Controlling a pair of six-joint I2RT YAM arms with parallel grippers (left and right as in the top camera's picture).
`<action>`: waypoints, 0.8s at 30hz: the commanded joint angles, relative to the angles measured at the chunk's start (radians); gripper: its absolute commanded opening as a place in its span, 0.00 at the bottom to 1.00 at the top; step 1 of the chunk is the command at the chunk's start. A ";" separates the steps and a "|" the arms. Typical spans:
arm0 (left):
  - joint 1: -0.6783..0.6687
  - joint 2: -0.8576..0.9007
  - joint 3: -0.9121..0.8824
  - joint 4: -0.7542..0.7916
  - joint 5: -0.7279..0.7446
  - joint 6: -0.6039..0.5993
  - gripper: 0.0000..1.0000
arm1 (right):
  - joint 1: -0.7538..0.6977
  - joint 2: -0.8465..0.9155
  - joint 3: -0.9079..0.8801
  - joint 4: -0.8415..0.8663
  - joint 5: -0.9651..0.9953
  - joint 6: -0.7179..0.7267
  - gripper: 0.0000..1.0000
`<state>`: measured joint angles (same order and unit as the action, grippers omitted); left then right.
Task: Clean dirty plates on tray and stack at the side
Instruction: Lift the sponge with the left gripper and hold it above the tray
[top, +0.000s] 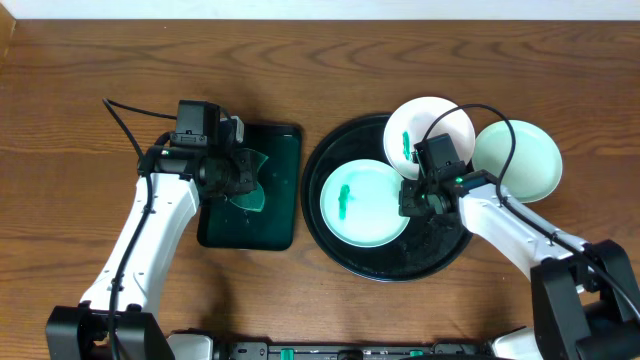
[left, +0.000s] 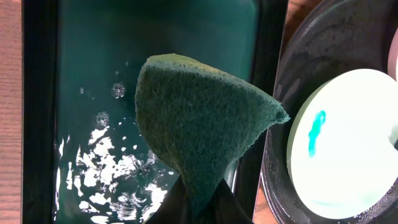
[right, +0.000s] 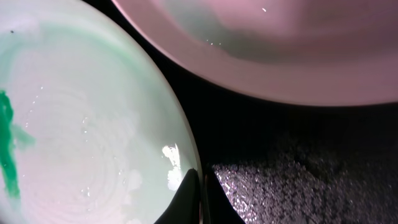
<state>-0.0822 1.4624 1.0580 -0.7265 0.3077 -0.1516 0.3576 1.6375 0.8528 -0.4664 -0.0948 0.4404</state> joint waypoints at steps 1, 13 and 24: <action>-0.004 0.002 -0.007 0.003 -0.013 0.021 0.08 | 0.000 -0.041 -0.002 -0.008 0.008 0.011 0.01; -0.004 0.002 -0.007 0.035 -0.013 0.021 0.08 | 0.000 -0.039 -0.004 0.018 0.046 -0.056 0.41; -0.004 0.002 -0.007 0.051 -0.013 0.021 0.08 | 0.000 -0.021 -0.006 0.040 0.046 -0.056 0.36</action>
<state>-0.0822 1.4624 1.0580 -0.6819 0.3077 -0.1516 0.3565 1.6146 0.8528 -0.4362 -0.0624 0.3977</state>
